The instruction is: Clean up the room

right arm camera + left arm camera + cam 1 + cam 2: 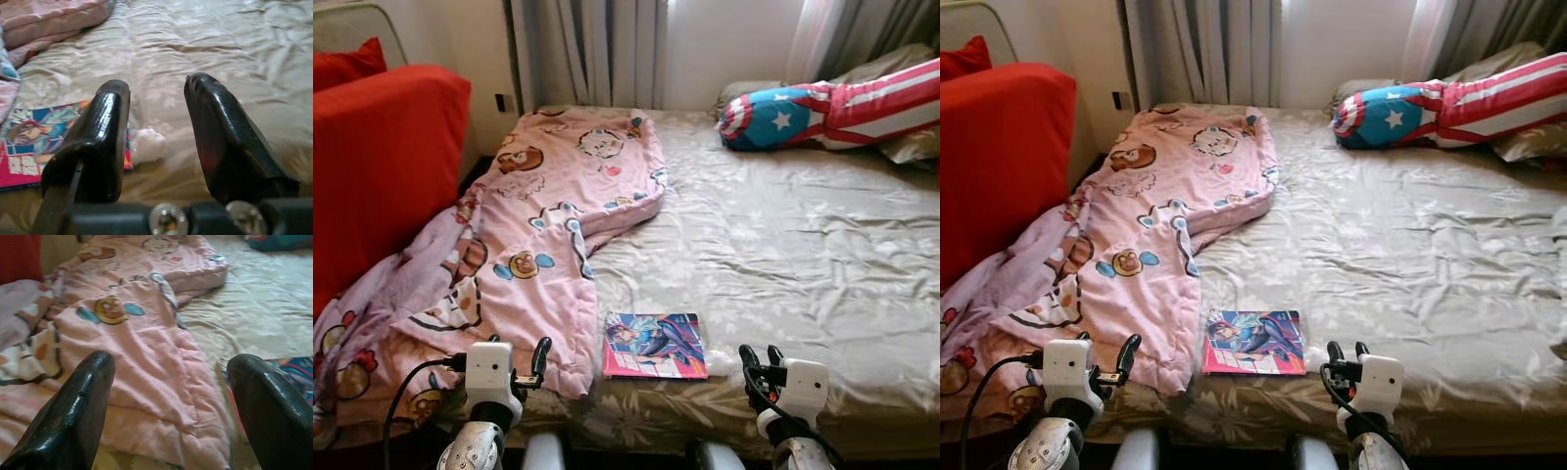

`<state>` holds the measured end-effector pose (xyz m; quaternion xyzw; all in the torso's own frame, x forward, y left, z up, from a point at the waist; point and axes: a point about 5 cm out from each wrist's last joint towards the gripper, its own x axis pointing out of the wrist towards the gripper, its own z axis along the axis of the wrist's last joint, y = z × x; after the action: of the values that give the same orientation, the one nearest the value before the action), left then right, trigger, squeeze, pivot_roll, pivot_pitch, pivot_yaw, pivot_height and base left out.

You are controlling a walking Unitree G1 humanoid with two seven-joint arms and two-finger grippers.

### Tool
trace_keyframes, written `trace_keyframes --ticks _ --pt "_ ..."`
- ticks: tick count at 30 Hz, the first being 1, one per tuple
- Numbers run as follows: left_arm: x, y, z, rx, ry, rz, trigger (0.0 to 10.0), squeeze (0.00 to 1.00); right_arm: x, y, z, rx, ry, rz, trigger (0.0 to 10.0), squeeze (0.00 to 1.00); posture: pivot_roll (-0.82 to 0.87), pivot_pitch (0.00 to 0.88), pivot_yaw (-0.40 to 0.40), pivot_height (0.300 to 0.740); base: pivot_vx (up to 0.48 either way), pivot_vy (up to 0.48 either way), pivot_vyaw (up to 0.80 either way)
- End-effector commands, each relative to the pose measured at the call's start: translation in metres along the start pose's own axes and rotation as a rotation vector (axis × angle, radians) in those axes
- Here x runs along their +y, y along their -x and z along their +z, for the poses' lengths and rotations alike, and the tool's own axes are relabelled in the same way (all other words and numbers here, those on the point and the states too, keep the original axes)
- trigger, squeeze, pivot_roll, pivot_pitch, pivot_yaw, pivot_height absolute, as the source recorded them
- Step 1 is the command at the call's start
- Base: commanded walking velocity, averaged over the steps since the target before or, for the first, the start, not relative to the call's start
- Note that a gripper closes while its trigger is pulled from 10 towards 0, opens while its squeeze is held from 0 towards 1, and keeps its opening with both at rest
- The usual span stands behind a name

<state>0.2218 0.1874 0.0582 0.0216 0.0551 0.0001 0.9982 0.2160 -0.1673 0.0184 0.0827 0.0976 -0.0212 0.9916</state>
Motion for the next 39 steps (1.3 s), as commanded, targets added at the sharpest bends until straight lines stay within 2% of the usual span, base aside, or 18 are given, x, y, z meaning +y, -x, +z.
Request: trace_keyframes --ticks 1,9,26,35,39 --pt "-0.003 -0.002 0.005 -0.017 -0.015 -0.015 10.0 0.0 -0.001 0.001 -0.001 0.001 -0.009 -0.002 10.0 0.0 0.04 0.0 -0.04 0.587 0.0 0.0 0.0" --pt "-0.004 -0.002 0.005 -0.015 -0.017 -0.022 10.0 0.0 0.002 0.0 -0.002 0.003 0.014 0.035 10.0 0.0 0.04 0.0 -0.041 0.587 0.0 0.0 0.0" --pt "-0.003 -0.003 0.005 -0.013 -0.016 -0.026 10.0 0.0 0.007 0.001 -0.002 0.001 0.003 0.072 10.0 0.0 0.04 0.0 -0.037 0.587 0.0 0.0 0.74" --pt "-0.003 -0.002 0.006 -0.014 -0.019 -0.031 10.0 0.0 -0.005 -0.002 -0.005 0.019 -0.02 -0.025 10.0 0.0 0.05 0.007 -0.033 0.587 0.0 0.0 0.0" --pt "-0.003 -0.002 0.006 -0.016 -0.022 -0.037 10.0 0.0 -0.011 -0.01 -0.004 0.025 -0.047 -0.071 10.0 0.0 0.05 0.011 -0.033 0.587 0.188 0.0 0.0"
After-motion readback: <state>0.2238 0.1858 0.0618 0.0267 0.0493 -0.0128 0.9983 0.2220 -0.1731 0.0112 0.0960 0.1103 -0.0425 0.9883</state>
